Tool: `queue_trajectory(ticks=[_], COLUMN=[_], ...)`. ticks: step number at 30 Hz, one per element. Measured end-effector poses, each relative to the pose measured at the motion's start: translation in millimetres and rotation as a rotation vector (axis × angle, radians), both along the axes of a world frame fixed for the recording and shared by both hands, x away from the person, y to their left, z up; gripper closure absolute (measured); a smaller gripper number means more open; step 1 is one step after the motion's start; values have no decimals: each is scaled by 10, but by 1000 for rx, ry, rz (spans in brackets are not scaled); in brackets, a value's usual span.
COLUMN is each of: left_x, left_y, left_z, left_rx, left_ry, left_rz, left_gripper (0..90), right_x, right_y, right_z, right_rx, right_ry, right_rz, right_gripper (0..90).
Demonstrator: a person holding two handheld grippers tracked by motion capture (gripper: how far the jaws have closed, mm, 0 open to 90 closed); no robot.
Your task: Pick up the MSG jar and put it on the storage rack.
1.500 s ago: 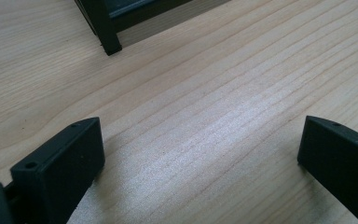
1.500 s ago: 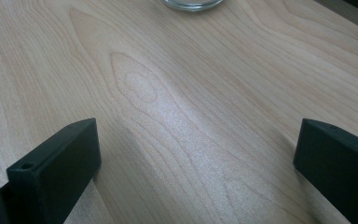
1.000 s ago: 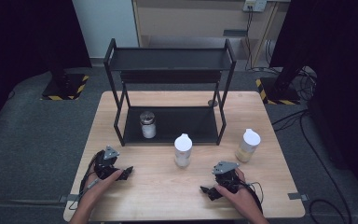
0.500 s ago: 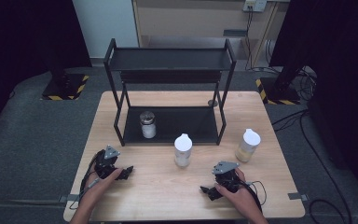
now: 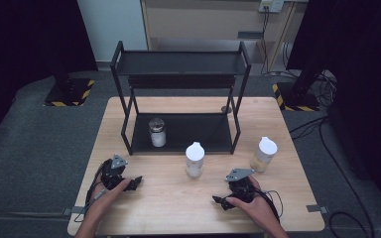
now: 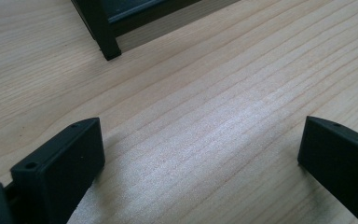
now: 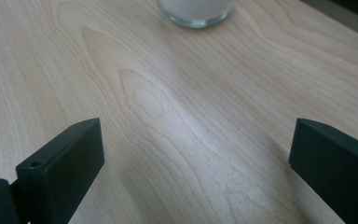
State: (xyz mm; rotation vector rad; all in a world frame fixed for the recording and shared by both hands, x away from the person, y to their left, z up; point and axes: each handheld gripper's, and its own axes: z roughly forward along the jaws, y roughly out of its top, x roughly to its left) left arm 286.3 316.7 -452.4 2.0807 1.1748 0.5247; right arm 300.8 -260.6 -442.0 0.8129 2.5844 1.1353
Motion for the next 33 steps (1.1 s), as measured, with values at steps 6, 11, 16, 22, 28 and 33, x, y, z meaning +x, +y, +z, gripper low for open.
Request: queue_trajectory(ticks=[6, 11, 16, 22, 28, 33], left_x=[-1, -1, -1, -1, -1, -1], left_y=[-1, -3, -4, -4, -7, -9], left_z=[0, -1, -1, -1, 0, -1], left_rx=[0, 0, 0, -1, 0, -1], left_ry=[0, 0, 0, 0, 0, 0], left_rz=[1, 2, 2, 3, 4, 5], left_gripper=[0, 0, 0, 0, 0, 0], right_x=[34, 49, 67, 85, 107, 147], right_y=[53, 126, 164, 160, 170, 234], right_z=[35, 40, 56, 58, 63, 72], right_rx=[25, 63, 99, 140, 164, 175], right_ry=[-11, -36, -56, -75, -87, -98], right_rz=[24, 28, 16, 2, -2, -4], right_gripper=[45, 61, 68, 71, 72, 81])
